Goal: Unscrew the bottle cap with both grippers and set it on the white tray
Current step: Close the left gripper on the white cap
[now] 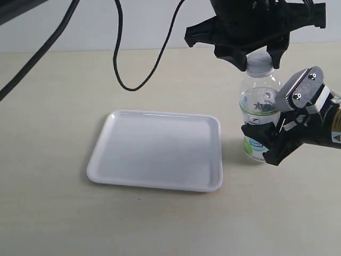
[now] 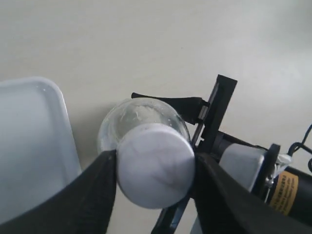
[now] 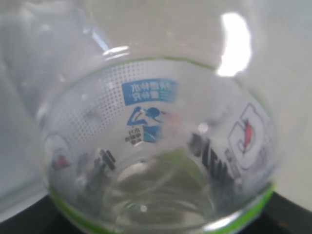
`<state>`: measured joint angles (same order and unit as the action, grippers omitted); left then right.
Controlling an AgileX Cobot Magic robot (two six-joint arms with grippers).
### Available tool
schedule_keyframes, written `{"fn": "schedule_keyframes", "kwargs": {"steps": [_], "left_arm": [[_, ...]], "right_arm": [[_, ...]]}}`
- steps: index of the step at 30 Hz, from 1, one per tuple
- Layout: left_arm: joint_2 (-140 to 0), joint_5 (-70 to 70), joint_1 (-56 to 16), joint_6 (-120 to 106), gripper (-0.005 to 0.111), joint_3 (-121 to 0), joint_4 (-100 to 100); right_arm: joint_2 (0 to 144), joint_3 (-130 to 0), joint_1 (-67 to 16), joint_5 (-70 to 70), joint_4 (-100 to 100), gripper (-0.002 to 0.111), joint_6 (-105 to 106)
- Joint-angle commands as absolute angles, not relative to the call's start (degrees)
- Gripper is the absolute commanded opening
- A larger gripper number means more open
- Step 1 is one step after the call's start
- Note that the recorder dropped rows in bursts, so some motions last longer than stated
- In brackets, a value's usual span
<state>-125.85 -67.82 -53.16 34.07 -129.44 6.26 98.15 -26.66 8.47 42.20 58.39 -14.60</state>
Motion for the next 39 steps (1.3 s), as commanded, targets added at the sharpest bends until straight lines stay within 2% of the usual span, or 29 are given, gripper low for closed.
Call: {"fn": "schedule_keyframes", "kwargs": {"steps": [1,5,6,9,12,13,18,20,28,39], "left_arm": [[-125.5,-70.0,-53.2,43.6,0.000,-129.5,6.2],[-125.5,-70.0,-53.2,45.6,0.001,-129.5,6.2],[-125.5,-70.0,-52.9,43.7,0.009,-129.5,6.2],[-125.5,-70.0,-52.5,39.0,0.045,-129.5,6.3],[-125.5,-70.0,-52.5,28.0,0.098,-129.5,6.3],[-125.4,-70.0,-52.5,23.4,0.100,-129.5,6.4],[-125.0,-70.0,-52.5,-2.6,0.083,-129.5,6.6],[-124.8,-70.0,-52.5,-13.3,0.079,-129.5,6.7],[-122.2,-70.0,-52.5,-50.5,0.079,-129.5,11.7],[-121.5,-70.0,-52.5,-79.4,0.079,-129.5,12.4]], "right_arm": [[98.0,-26.4,8.7,41.9,59.2,0.000,-15.1],[98.0,-26.4,8.7,41.9,59.2,0.000,-15.1],[98.0,-26.4,8.7,41.9,59.2,0.000,-15.1],[98.0,-26.4,8.7,42.2,59.2,0.000,-15.1],[98.0,-26.4,8.7,42.4,60.1,0.000,-16.2],[98.0,-26.4,8.7,42.4,60.2,0.000,-16.8],[98.0,-26.4,8.7,42.4,62.9,0.000,-18.4],[98.0,-26.4,8.7,42.4,63.7,0.000,-18.8],[98.0,-26.4,8.7,41.7,64.1,0.000,-19.6],[98.0,-26.4,8.7,41.2,66.8,0.000,-17.5]]}}
